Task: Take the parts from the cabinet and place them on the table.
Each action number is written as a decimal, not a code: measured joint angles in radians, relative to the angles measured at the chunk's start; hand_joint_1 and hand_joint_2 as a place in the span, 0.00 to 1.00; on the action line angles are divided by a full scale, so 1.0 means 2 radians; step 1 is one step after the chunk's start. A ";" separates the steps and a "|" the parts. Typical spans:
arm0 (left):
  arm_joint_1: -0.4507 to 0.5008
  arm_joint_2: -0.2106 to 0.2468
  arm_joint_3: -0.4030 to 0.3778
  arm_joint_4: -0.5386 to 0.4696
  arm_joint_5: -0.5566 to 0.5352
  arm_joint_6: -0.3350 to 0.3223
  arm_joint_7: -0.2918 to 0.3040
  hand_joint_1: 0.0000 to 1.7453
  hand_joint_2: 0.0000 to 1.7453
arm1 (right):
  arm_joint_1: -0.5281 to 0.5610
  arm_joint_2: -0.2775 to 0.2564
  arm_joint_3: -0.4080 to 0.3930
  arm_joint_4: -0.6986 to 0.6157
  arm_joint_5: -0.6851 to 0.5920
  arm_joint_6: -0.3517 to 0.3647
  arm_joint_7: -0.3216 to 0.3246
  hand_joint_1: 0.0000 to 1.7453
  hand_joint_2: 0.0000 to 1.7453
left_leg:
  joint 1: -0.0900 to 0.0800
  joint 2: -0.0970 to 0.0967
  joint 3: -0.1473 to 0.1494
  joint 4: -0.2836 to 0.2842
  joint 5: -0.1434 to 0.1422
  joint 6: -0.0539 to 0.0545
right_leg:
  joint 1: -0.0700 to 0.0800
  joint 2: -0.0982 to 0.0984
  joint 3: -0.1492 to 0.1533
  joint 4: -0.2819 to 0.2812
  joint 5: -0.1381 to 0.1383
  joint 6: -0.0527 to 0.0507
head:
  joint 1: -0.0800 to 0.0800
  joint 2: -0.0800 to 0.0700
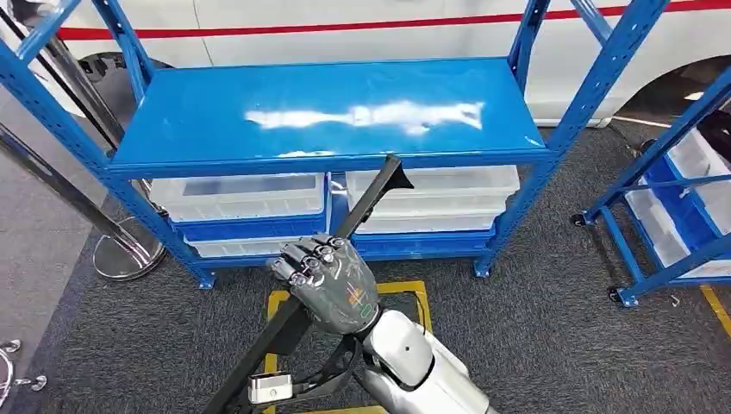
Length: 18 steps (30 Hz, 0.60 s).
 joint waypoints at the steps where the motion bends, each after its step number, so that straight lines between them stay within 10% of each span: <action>1: 0.000 0.000 0.000 0.000 0.000 0.000 0.000 0.00 1.00 | 0.000 0.000 0.000 0.000 0.001 0.000 -0.001 1.00 1.00 | -0.001 0.000 -0.007 0.019 -0.016 -0.002 | 0.000 0.000 0.000 0.000 0.001 -0.003 | 0.000 0.000; 5: 0.002 0.001 0.000 0.000 0.000 0.002 0.000 0.00 1.00 | 0.004 0.000 0.000 -0.001 0.002 0.000 -0.003 1.00 1.00 | 0.000 0.000 -0.061 0.151 -0.071 -0.009 | 0.001 -0.002 -0.005 0.003 0.002 -0.005 | 0.000 0.000; 9: 0.001 0.004 0.000 0.000 0.002 0.004 -0.001 0.00 1.00 | 0.004 0.001 0.000 -0.001 0.001 0.000 -0.003 1.00 1.00 | 0.001 0.000 0.007 0.024 -0.001 -0.006 | 0.001 -0.001 -0.007 0.010 0.002 -0.004 | 0.000 0.000; 10: 0.000 0.005 0.000 0.000 0.002 0.004 -0.001 0.00 1.00 | 0.004 0.001 0.000 -0.001 0.001 0.000 -0.003 1.00 1.00 | 0.000 -0.001 0.017 0.006 -0.009 -0.004 | 0.004 0.000 -0.009 0.011 0.002 -0.002 | 0.000 0.000; 15: -0.001 0.004 0.000 0.000 0.005 0.004 -0.001 0.00 1.00 | 0.003 0.003 0.000 -0.001 0.001 0.000 -0.003 1.00 1.00 | 0.002 -0.001 0.010 -0.003 0.005 0.013 | 0.002 0.000 -0.016 0.015 0.004 0.014 | 0.000 0.000; 18: -0.004 0.004 0.000 0.000 0.007 0.004 -0.001 0.00 1.00 | 0.002 0.003 0.000 0.000 0.001 0.000 -0.004 1.00 1.00 | 0.000 0.000 0.001 -0.003 0.012 0.020 | 0.001 0.001 -0.045 0.093 -0.055 0.019 | 0.000 0.000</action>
